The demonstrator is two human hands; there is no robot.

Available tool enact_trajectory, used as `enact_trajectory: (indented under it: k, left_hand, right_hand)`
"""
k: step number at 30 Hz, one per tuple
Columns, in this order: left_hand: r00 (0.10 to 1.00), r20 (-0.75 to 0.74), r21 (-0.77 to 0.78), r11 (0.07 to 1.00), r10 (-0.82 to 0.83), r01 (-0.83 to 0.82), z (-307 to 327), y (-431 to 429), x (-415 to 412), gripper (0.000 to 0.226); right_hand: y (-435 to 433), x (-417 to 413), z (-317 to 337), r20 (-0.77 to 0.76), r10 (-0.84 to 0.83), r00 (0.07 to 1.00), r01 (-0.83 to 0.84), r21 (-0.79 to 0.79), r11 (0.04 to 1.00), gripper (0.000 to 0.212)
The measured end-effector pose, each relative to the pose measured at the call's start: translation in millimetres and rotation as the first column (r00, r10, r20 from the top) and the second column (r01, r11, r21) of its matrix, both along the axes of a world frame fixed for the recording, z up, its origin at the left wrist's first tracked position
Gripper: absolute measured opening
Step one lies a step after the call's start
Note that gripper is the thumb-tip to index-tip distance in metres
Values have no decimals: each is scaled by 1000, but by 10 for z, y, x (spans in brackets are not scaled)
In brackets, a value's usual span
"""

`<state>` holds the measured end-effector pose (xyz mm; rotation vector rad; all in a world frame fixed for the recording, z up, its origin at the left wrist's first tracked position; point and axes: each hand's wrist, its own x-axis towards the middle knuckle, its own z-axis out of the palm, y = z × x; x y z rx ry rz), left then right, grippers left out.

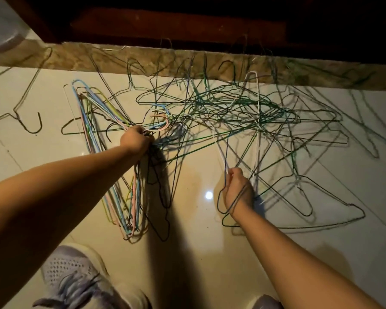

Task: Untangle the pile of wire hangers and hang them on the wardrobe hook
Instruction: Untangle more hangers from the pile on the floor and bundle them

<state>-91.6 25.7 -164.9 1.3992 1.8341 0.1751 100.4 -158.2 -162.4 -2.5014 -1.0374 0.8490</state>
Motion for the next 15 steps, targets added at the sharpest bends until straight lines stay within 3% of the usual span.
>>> enact_trajectory:
  k: [9, 15]
  left_hand:
    - [995, 99, 24, 1000, 17, -20, -81, 31, -62, 8]
    - [985, 168, -23, 999, 44, -41, -38, 22, -90, 19]
  right_hand:
    - [101, 0, -156, 3, -185, 983, 185, -47, 982, 24]
    - [181, -30, -147, 168, -80, 983, 103, -132, 986, 25]
